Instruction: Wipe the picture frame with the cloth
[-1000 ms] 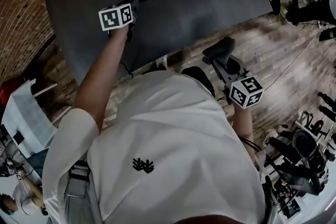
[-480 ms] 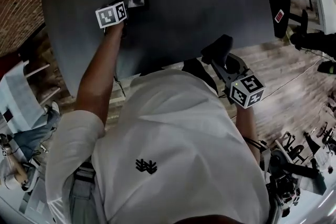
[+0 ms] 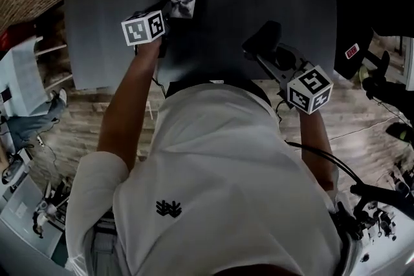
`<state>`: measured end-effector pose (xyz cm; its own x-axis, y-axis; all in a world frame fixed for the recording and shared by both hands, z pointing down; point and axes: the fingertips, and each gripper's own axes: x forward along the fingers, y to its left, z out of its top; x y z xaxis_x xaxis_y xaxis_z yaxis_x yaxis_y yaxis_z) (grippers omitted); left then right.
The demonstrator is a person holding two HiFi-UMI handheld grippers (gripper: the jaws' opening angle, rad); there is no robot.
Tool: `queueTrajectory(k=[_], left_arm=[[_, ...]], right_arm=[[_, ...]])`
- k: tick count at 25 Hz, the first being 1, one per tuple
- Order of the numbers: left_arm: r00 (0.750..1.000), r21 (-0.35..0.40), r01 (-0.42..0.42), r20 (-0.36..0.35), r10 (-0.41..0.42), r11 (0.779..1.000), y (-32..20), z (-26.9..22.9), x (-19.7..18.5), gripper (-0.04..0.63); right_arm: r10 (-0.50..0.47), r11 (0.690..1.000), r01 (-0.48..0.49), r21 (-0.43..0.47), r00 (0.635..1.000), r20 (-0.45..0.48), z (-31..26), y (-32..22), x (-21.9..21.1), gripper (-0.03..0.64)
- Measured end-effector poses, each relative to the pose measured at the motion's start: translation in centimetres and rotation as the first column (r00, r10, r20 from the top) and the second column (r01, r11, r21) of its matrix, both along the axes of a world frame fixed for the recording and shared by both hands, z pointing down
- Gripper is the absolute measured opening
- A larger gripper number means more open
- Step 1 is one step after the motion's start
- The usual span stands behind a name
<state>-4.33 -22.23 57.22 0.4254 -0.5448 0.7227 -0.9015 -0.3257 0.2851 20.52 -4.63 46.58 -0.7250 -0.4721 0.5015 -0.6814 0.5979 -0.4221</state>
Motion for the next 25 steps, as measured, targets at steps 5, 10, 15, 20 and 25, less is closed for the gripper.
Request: queueTrajectory(k=[5,10,15,20,25], left_arm=[[0.998,0.053,-0.034,-0.058,0.037,0.998,3.3,-5.3,3.9,0.075],[0.99,0.083,-0.084,-0.108,0.093,0.993,5.2,-9.1,5.6,0.075],[0.974,0.095,-0.132,-0.17,0.146,0.987,6.6,-11.3,7.1,0.075],[0.957,0.111,-0.194,-0.195,0.213,0.975,8.2,-12.8,7.6,0.075],[0.945,0.107,-0.227,-0.217,0.245,0.968,9.2,-13.0,7.6,0.075]], right_arm=[[-0.181,0.982,0.172,0.084,0.976,0.118,-2.6,-2.5,-4.0,0.144],[-0.292,0.955,0.272,0.119,0.933,0.21,-4.6,-2.9,-8.8,0.144],[-0.261,0.962,0.238,0.132,0.944,0.201,-4.7,-5.1,-8.6,0.143],[-0.134,0.977,0.106,0.184,0.98,0.146,-6.1,-8.3,-5.8,0.143],[-0.027,0.972,0.005,0.234,0.995,0.092,-7.2,-10.2,-3.7,0.141]])
